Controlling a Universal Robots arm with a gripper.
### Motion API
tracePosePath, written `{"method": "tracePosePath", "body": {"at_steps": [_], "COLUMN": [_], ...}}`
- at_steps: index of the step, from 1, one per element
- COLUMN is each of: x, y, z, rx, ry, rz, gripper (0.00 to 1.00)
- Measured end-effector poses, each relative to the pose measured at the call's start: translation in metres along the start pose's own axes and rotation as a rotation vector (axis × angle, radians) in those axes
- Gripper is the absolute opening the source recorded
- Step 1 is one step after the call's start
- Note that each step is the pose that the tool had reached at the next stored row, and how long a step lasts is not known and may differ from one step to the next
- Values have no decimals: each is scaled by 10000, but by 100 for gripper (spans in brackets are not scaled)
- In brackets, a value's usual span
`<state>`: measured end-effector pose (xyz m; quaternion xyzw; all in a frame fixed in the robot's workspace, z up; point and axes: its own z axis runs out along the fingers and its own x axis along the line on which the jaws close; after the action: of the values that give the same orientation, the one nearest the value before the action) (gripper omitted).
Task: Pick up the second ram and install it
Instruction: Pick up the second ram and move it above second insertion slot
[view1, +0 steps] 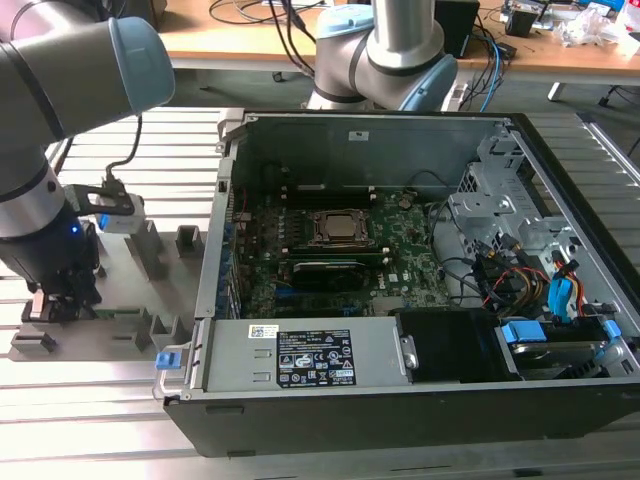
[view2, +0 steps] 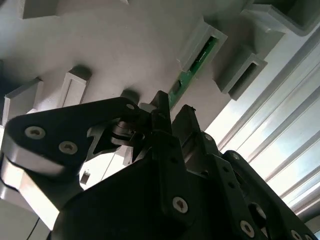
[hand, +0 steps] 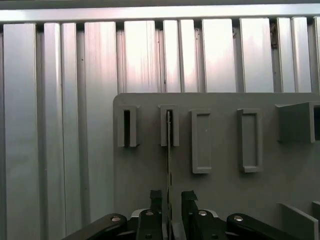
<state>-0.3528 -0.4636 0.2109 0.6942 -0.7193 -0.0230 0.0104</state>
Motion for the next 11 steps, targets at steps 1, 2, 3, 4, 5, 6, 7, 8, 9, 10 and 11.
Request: {"method": "tracePosePath", "body": {"at_steps": [1, 2, 3, 4, 5, 6, 7, 8, 9, 10, 11], "x": [0, 1, 3, 6, 7, 7, 7, 7, 7, 8, 8], "y": [3, 7, 10, 18, 24, 25, 25, 25, 25, 25, 25], "z": [19, 39, 59, 89, 107, 108, 107, 108, 108, 108, 108], "rx": [1, 0, -1, -3, 3, 4, 2, 3, 3, 3, 2], "ry": [-1, -2, -3, -6, -11, -10, -9, -10, -9, -9, -9], "rz": [-11, -25, -40, -56, -59, -60, -60, -60, -60, -60, -60], "gripper": [30, 30, 30, 30, 30, 30, 30, 30, 30, 29, 22]}}
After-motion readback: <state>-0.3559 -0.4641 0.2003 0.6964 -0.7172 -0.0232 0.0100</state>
